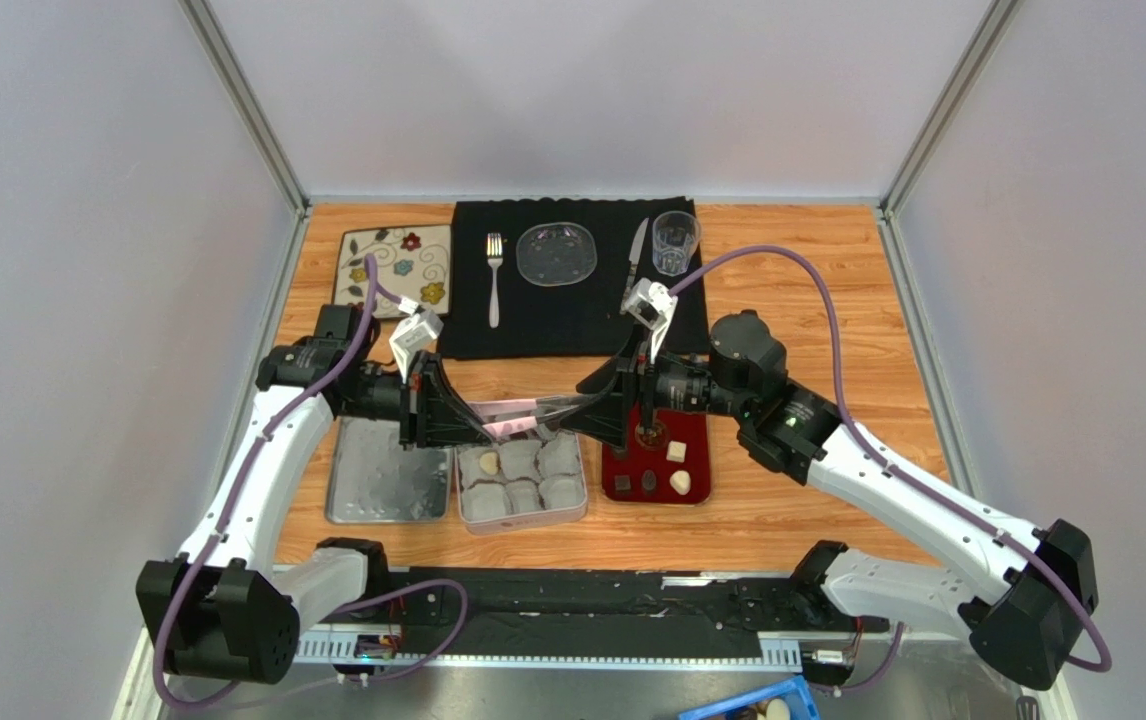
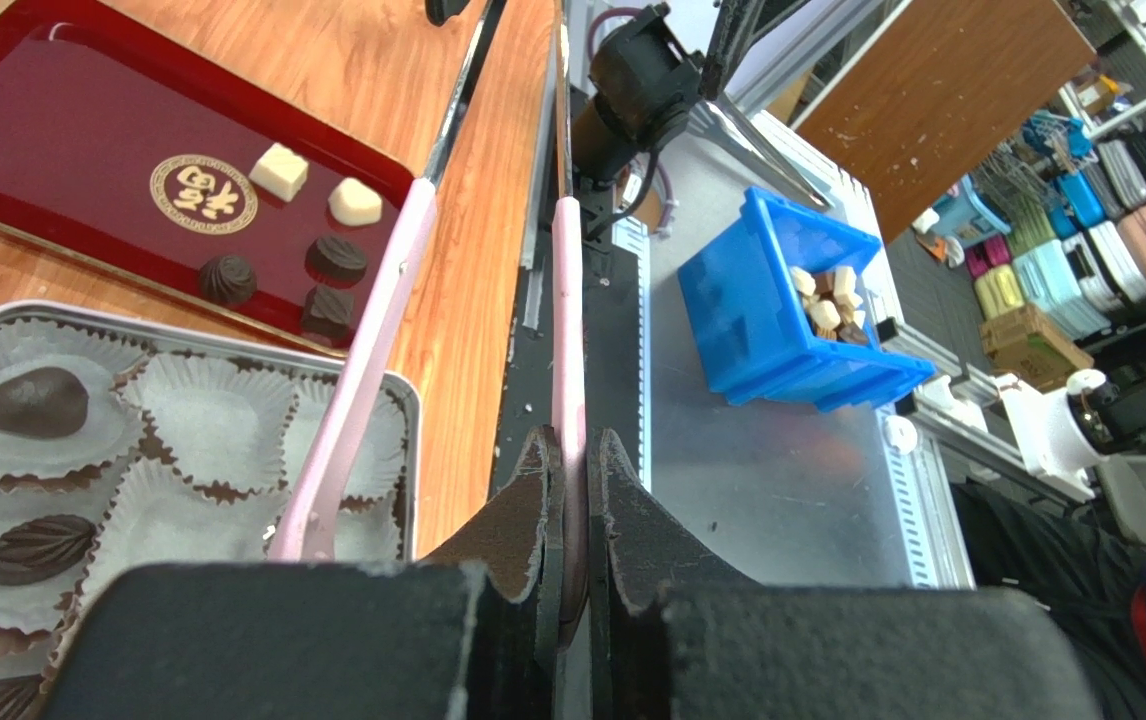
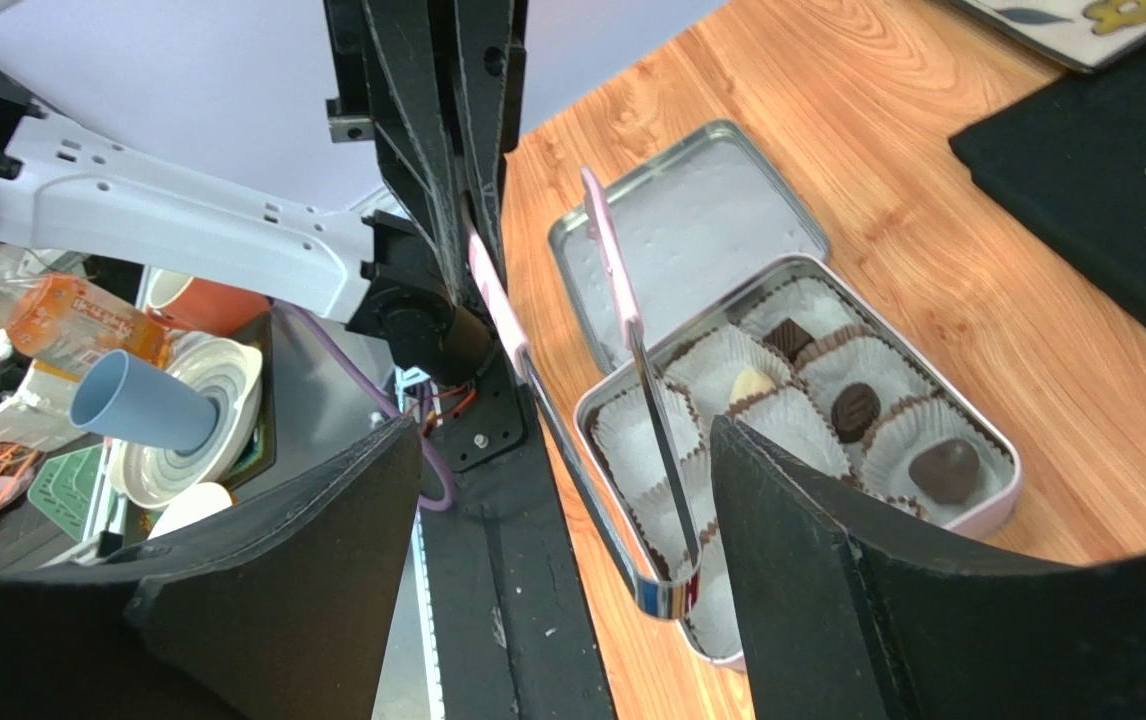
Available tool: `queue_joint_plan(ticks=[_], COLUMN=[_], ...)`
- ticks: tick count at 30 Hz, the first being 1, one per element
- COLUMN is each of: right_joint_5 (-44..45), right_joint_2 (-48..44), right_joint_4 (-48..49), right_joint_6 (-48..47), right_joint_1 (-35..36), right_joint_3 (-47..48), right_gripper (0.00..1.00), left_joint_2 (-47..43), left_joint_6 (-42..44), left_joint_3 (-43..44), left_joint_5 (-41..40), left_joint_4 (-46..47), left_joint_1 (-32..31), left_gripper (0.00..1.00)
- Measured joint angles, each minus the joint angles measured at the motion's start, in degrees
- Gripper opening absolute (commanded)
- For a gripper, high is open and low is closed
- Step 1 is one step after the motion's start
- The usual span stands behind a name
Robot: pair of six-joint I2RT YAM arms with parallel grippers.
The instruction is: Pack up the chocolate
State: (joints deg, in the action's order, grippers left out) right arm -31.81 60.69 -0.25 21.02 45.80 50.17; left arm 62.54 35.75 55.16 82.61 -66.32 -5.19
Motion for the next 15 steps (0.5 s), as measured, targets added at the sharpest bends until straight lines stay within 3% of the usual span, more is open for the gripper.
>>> queue_joint_plan(ticks=[15], right_joint_5=[-5.4], right_joint_2=[5.5], right_joint_4=[10.0], right_joint_6=[5.7], right_joint_1=[-0.9], right_joint_3=[-2.7], right_gripper=[0.65], left_joint_2=[-1.3], left_joint_6=[-0.9], left_joint_3=[1.2], left_joint_5=[0.5], left_joint_4=[0.1], left_joint_1=[0.0], left_gripper=[0.0])
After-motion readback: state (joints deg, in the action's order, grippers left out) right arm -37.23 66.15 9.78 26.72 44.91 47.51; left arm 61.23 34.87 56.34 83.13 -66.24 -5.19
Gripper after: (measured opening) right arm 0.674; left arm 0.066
